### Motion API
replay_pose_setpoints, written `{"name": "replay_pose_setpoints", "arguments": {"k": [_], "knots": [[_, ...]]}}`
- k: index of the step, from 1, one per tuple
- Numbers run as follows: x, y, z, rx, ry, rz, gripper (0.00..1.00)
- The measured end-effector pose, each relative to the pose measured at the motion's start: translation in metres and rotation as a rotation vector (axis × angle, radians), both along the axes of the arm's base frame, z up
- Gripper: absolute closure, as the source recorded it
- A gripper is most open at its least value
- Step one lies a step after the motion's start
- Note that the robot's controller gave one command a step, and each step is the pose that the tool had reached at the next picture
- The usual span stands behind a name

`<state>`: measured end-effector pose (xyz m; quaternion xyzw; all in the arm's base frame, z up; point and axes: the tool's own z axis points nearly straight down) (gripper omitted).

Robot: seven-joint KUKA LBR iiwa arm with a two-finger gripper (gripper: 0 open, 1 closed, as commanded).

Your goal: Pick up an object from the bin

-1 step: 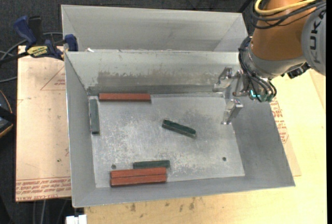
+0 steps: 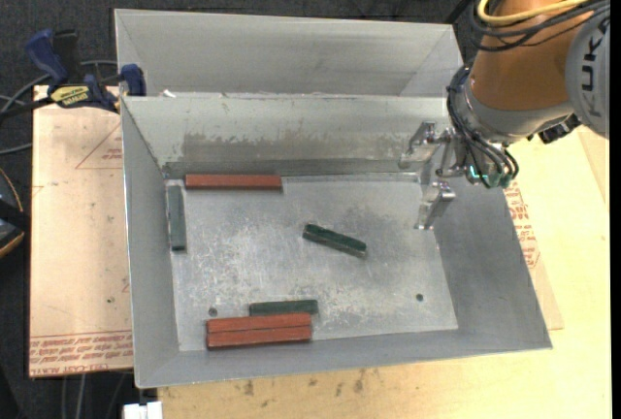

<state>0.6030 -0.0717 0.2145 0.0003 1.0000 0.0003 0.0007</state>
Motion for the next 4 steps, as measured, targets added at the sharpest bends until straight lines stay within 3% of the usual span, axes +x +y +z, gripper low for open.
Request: {"name": "replay_pose_setpoints", "arguments": {"k": [1,2,3,4], "knots": [[-0.001,0.015,-0.041,-0.002,-0.008,0.027,0.0],[0.0,0.025,-0.11,0.001,-0.004,0.009,0.0],[0.016,0.05,-0.129,-0.002,0.0,0.034,0.0],[-0.016,0.059,-0.134,0.002,-0.021,-0.048,1.0]]}}
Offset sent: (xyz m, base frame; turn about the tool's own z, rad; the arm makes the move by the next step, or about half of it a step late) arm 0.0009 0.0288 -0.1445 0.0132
